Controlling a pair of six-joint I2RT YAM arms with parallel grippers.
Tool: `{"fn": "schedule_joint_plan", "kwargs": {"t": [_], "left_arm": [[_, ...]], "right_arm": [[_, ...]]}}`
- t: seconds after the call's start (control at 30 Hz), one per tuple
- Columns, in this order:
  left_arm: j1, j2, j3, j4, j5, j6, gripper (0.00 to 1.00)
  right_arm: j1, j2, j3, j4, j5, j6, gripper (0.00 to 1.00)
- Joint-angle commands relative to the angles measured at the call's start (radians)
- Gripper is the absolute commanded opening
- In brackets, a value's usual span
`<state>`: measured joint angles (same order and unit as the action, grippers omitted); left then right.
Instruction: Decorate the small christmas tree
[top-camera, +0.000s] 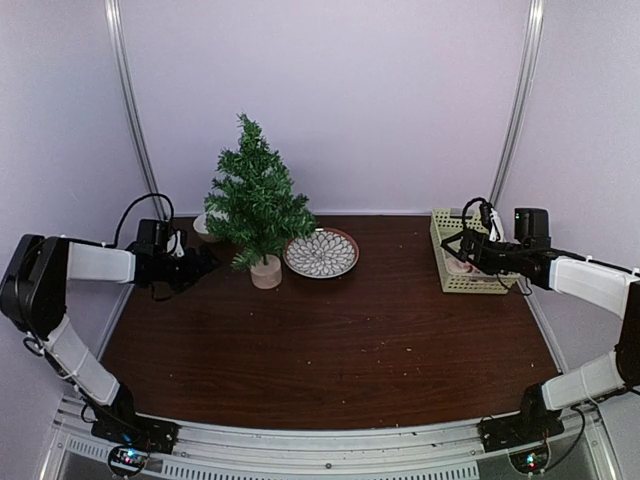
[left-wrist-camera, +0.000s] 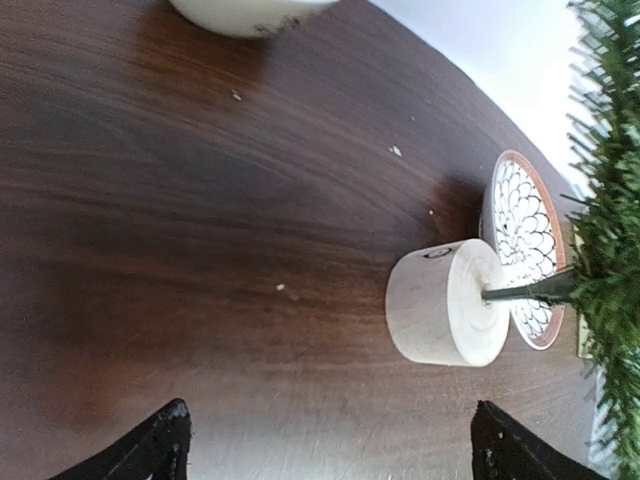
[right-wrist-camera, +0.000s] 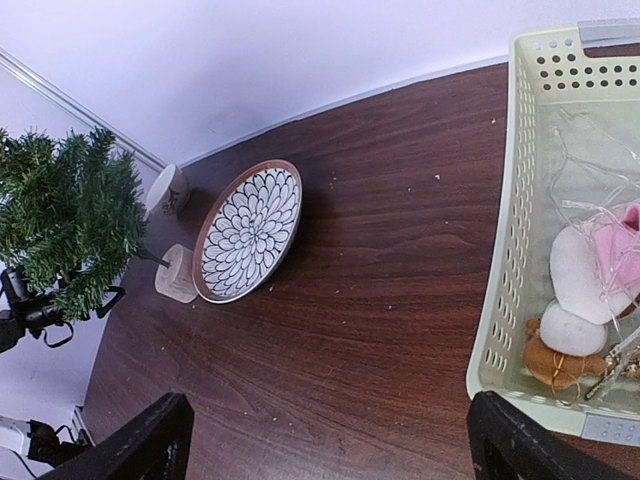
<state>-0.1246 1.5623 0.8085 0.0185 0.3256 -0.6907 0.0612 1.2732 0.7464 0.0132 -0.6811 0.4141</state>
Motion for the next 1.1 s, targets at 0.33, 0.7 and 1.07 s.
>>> {"fn": "schedule_joint_plan", "kwargs": {"t": [0.33,0.7,1.07], "left_arm": [[0.007,0.436,0.195,0.560,0.376,-0.199,0.86],[-0.032,0.628,0.362,0.603,0.429,-0.229,0.67],[-0.073,0.738,0.489,0.594,0.482,-0.227,0.52]], "right_arm": [[0.000,0.017,0.021,0.034,-0.048,-0.002,0.99],[0.000,0.029,0.033,0.025,-0.051,-0.006,0.99],[0.000,0.041,0.029,0.035,-0.064,0.005,1.00]]}}
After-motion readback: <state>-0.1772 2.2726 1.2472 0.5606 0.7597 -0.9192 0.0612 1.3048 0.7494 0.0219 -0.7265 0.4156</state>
